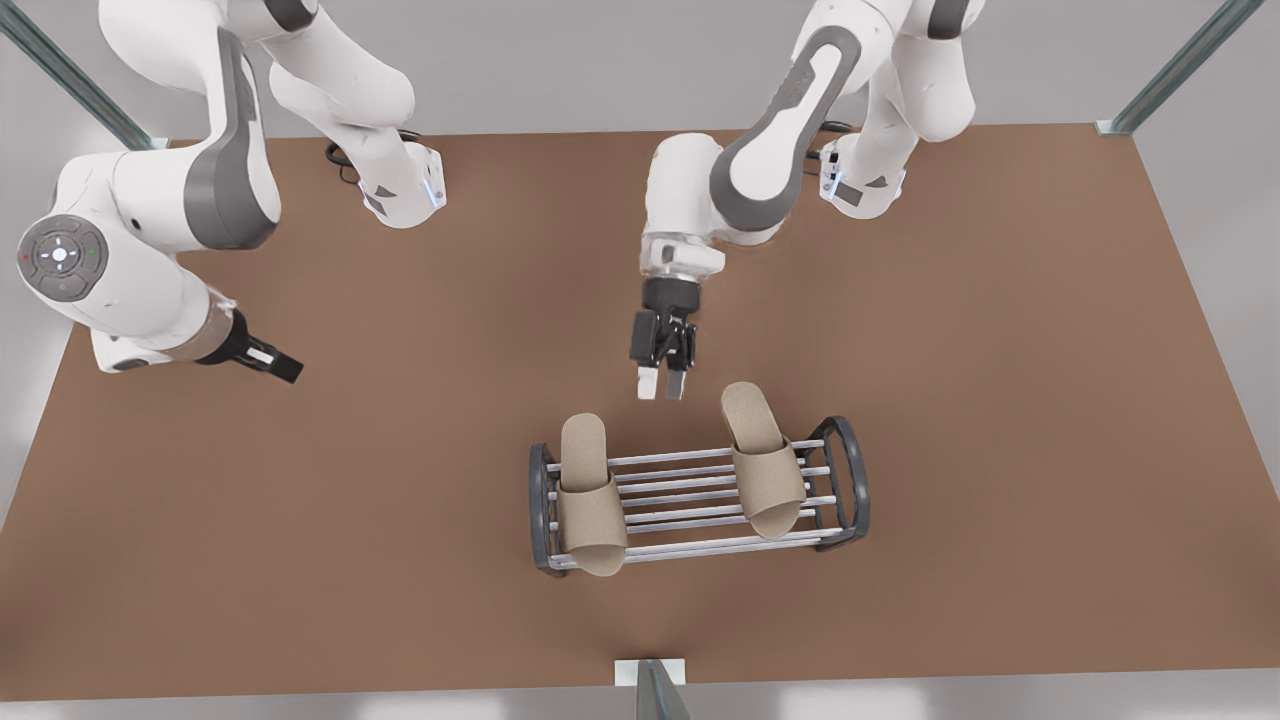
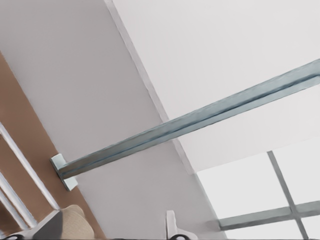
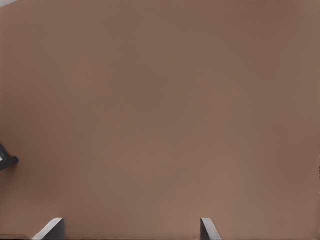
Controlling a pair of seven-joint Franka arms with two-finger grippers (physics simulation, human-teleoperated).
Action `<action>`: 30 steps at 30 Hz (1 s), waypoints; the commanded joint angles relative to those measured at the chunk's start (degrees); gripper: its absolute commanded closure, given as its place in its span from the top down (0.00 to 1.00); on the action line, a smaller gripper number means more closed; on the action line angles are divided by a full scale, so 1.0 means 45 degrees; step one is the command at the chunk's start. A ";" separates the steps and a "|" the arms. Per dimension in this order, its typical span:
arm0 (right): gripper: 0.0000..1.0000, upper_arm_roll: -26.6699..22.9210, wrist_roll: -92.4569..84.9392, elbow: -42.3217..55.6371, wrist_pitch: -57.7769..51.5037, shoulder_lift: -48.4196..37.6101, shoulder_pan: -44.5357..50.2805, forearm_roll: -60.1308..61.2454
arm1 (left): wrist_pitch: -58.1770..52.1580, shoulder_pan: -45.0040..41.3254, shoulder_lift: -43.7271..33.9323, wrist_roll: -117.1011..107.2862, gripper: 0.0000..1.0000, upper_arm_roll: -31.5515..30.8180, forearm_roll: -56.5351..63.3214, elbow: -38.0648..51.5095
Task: Place the right shoe on the shoe rack with the right arm, and place the left shoe on the shoe rack with the left arm
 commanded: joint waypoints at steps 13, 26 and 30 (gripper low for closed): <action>1.00 -0.0005 -0.5825 -0.0008 -0.0396 0.0327 0.0066 -0.0060 | -1.4902 1.1563 -0.2955 3.5800 1.00 -0.7128 -1.1326 0.1706; 1.00 0.0093 -0.5786 -0.0008 -0.0630 0.0405 0.3261 -0.0412 | -1.4746 0.5029 -0.0554 3.5410 1.00 -0.8023 -1.2263 0.3971; 1.00 -0.0063 -0.5668 0.0498 -0.0513 0.0952 0.5968 -0.0510 | -1.8553 0.7261 0.0834 3.9080 1.00 -0.8358 -1.2303 0.5709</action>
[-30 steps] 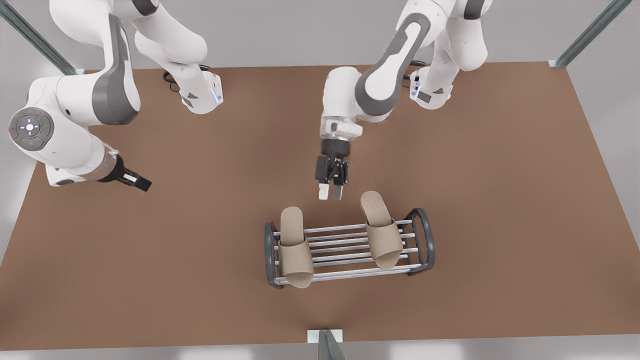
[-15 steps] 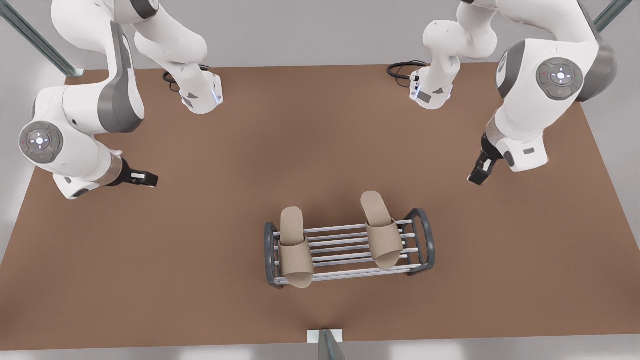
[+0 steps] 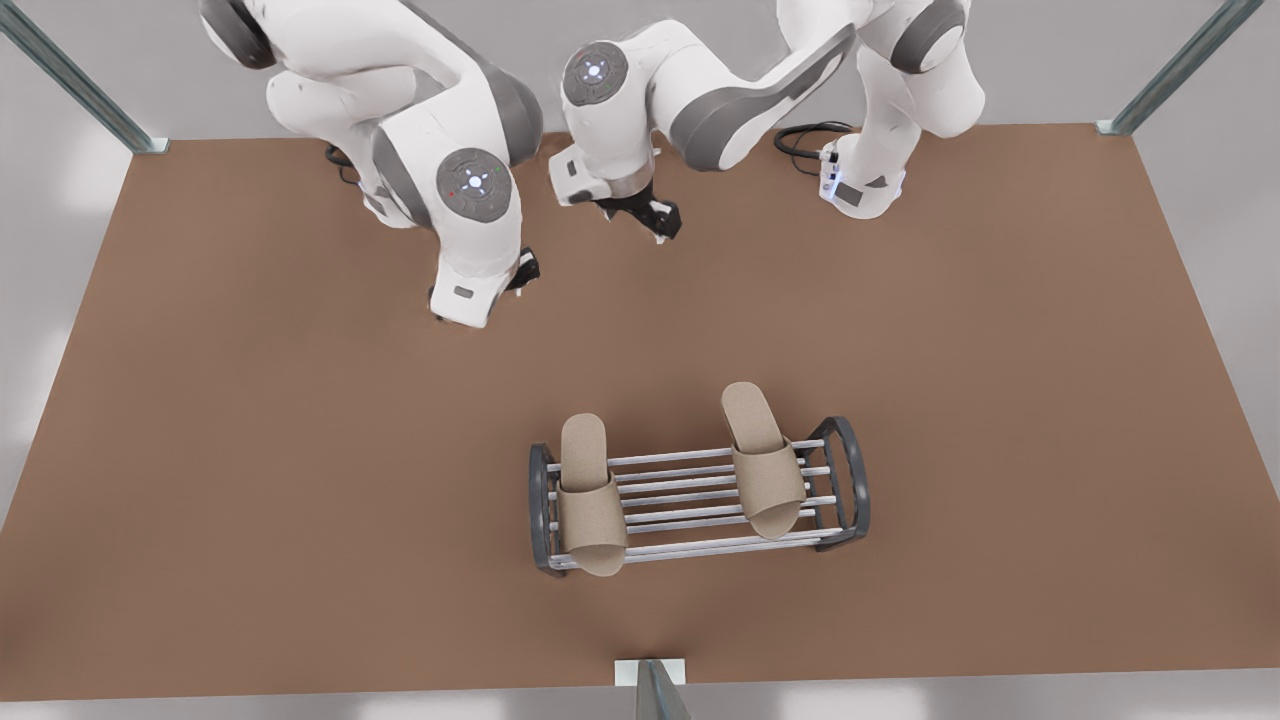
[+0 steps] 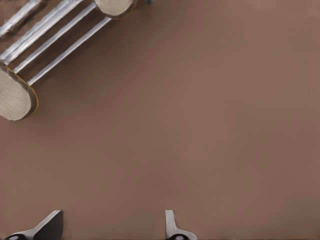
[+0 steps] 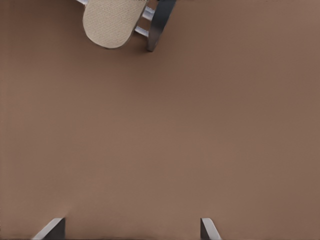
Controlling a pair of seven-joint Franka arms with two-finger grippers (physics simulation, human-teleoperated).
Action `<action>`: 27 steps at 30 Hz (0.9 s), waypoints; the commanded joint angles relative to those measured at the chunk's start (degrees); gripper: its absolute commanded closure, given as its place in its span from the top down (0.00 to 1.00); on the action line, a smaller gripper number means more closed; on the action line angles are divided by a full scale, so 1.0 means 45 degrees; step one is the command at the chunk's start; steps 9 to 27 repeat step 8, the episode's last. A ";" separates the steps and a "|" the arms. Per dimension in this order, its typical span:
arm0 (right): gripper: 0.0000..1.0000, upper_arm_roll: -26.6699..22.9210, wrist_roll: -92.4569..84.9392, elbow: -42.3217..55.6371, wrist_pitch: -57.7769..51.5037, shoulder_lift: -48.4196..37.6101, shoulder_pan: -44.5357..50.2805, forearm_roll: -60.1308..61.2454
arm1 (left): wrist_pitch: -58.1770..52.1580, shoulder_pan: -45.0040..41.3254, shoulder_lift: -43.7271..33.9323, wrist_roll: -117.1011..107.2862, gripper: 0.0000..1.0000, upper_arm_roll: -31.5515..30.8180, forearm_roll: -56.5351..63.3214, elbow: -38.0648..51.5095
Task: Place the right shoe on the shoe rack with the right arm, and place the left shoe on the shoe rack with the left arm
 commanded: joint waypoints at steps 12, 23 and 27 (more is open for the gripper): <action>1.00 -0.0125 -0.1088 0.0949 0.0205 0.0347 -0.4886 -0.0138 | -0.1637 0.3490 -0.0131 1.0582 1.00 0.2092 -0.0124 0.0580; 1.00 -0.0125 -0.1088 0.0949 0.0205 0.0347 -0.4886 -0.0138 | -0.1637 0.3490 -0.0131 1.0582 1.00 0.2092 -0.0124 0.0580; 1.00 -0.0125 -0.1088 0.0949 0.0205 0.0347 -0.4886 -0.0138 | -0.1637 0.3490 -0.0131 1.0582 1.00 0.2092 -0.0124 0.0580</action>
